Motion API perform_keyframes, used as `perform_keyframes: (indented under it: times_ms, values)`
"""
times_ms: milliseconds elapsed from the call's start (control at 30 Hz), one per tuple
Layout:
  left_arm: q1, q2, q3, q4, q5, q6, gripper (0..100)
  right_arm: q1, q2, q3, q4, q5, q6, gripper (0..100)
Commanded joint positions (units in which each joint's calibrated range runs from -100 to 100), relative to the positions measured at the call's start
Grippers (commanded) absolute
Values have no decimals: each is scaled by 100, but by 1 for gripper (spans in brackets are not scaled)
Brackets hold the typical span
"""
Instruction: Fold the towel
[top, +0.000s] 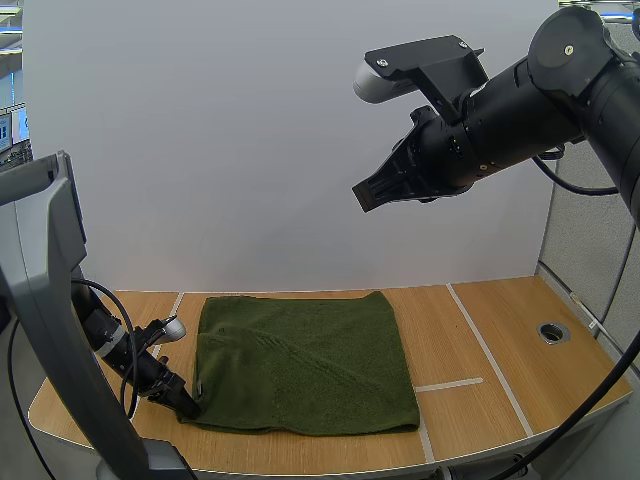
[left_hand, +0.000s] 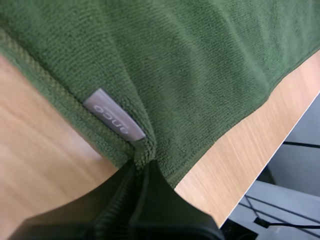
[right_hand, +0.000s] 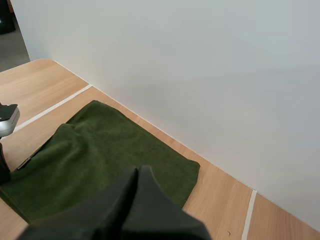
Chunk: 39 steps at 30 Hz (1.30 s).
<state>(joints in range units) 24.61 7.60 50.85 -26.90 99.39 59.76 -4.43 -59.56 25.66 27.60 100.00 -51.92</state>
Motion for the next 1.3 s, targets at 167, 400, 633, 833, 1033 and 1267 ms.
perform_keyframes:
  times_ms: [167, 400, 633, 833, 1033, 1267]
  values:
    - [-17, -269, 104, 128, 61, -7, 0, -16, -66, 17, -9, 0, -74, 0]
    - [-17, -269, 104, 117, 61, -37, 49, -16, -66, 17, -9, 0, -74, 0]
    - [-17, -269, -19, 14, 61, -75, 100, -16, -66, 17, 2, 0, -65, 0]
    - [-17, -565, -795, -144, 61, -334, 94, -16, 381, 17, 162, 0, -95, 0]
    - [-17, -968, -1161, -624, 61, -298, 93, -16, 1448, 17, 358, 0, -236, 0]
    - [-23, -1038, -1161, -1215, 61, -148, 36, -16, 3340, 17, 737, -244, -923, 0]
